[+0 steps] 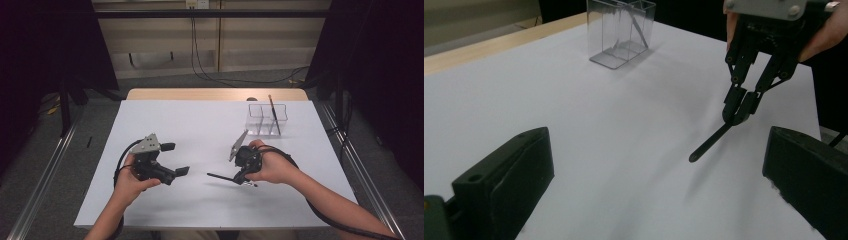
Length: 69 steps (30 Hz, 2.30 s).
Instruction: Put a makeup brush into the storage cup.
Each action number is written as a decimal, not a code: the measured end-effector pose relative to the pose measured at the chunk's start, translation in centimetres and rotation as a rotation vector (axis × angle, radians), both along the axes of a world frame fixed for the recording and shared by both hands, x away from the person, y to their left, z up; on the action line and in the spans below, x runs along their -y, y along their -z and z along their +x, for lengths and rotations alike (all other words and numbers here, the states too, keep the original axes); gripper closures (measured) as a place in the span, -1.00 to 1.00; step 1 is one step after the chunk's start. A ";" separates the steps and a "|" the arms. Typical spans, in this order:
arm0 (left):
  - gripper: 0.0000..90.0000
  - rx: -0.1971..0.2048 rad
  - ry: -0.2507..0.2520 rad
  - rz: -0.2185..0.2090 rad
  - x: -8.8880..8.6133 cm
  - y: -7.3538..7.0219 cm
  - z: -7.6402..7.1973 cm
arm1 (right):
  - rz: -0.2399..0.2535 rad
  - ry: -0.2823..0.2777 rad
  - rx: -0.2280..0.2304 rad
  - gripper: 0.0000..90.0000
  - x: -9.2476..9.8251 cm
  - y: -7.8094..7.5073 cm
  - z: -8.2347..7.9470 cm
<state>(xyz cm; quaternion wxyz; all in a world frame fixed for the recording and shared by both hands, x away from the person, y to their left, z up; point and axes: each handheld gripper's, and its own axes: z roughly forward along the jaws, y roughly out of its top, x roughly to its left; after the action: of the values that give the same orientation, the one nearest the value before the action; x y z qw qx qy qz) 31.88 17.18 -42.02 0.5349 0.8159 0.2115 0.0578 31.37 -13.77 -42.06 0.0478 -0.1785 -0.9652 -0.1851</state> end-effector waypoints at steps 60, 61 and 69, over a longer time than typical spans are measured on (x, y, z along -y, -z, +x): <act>0.40 -0.034 0.391 0.486 8.7 0.4 0.1 | 0.055 -0.144 0.039 0.89 -2.3 -1.4 -0.3; 0.48 -0.041 0.397 0.490 8.8 0.5 0.1 | 0.056 -0.144 0.042 0.89 -2.3 -1.4 -0.2; 0.75 -0.074 0.414 0.510 8.9 0.8 0.3 | 0.108 -0.144 0.061 0.89 -2.0 -2.0 0.1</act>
<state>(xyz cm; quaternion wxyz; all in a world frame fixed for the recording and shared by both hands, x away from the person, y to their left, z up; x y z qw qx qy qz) 32.17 8.31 -42.78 0.3059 0.9508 0.0393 -0.0304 31.49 -11.79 -40.01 0.0411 -0.1002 -0.9651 -0.2384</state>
